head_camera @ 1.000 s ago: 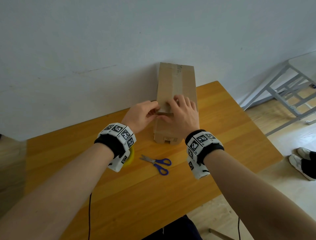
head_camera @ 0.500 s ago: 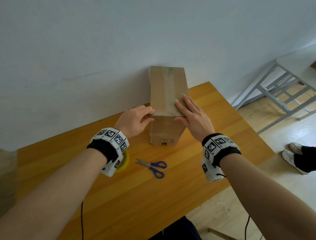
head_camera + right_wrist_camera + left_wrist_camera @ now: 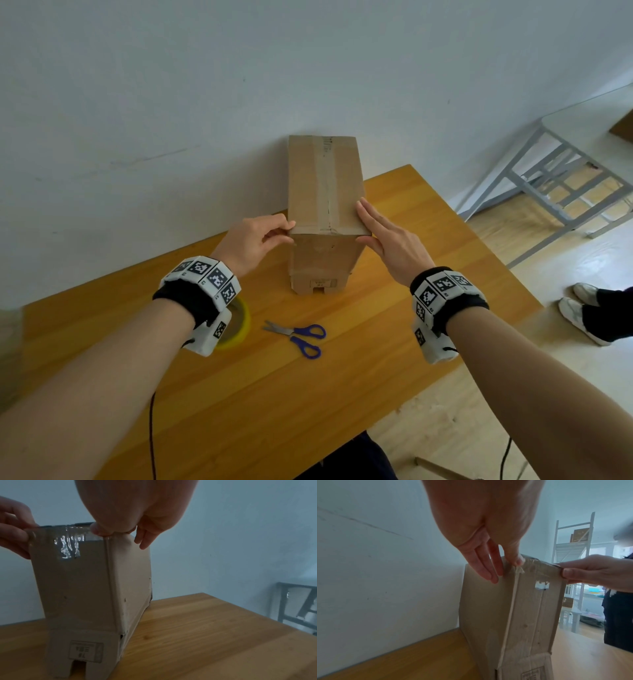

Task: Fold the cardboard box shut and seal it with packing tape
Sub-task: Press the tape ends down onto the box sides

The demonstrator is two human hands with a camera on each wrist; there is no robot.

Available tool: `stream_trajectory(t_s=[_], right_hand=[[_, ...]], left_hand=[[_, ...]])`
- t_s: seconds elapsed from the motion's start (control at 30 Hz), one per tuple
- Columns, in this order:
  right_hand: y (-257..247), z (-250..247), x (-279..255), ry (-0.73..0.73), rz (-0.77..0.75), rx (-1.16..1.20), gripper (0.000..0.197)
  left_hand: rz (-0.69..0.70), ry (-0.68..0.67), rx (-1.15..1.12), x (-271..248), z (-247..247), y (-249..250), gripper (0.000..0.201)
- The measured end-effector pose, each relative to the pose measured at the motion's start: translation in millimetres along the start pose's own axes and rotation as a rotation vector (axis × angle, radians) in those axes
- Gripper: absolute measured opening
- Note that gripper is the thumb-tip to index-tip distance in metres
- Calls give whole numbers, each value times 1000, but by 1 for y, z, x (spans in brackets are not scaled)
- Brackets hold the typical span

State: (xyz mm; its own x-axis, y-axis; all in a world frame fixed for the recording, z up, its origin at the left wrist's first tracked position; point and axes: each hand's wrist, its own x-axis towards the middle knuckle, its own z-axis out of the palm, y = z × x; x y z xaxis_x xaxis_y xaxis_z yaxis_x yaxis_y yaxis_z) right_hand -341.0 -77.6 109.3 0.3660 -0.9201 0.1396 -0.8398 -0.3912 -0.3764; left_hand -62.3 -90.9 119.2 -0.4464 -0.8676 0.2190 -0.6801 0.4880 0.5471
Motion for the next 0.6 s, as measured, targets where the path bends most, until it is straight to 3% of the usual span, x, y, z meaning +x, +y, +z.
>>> stream_trajectory(t_s=[0.1,0.17,0.23,0.3,0.5,0.6], right_hand=[[-3,0,-3,25,38,39,57],[-7,0,-4,-27,114,88,68],[-15,-1,-3,-90,216,142,84],[-27,-2,-4,-111,288,203,87],[-45,-7,-11,-40,324,427,50],[-47,-12,-13,-118,296,419,52]], left_hand=[[-32,18,-2,-1,2,5,22],[-75,53,-23,-6,5,8,27],[-142,58,-45,-12,9,14,39],[-215,51,-56,-15,14,23,54],[-534,48,-73,-10,16,59,99],[-713,5,-57,-1,14,72,121]])
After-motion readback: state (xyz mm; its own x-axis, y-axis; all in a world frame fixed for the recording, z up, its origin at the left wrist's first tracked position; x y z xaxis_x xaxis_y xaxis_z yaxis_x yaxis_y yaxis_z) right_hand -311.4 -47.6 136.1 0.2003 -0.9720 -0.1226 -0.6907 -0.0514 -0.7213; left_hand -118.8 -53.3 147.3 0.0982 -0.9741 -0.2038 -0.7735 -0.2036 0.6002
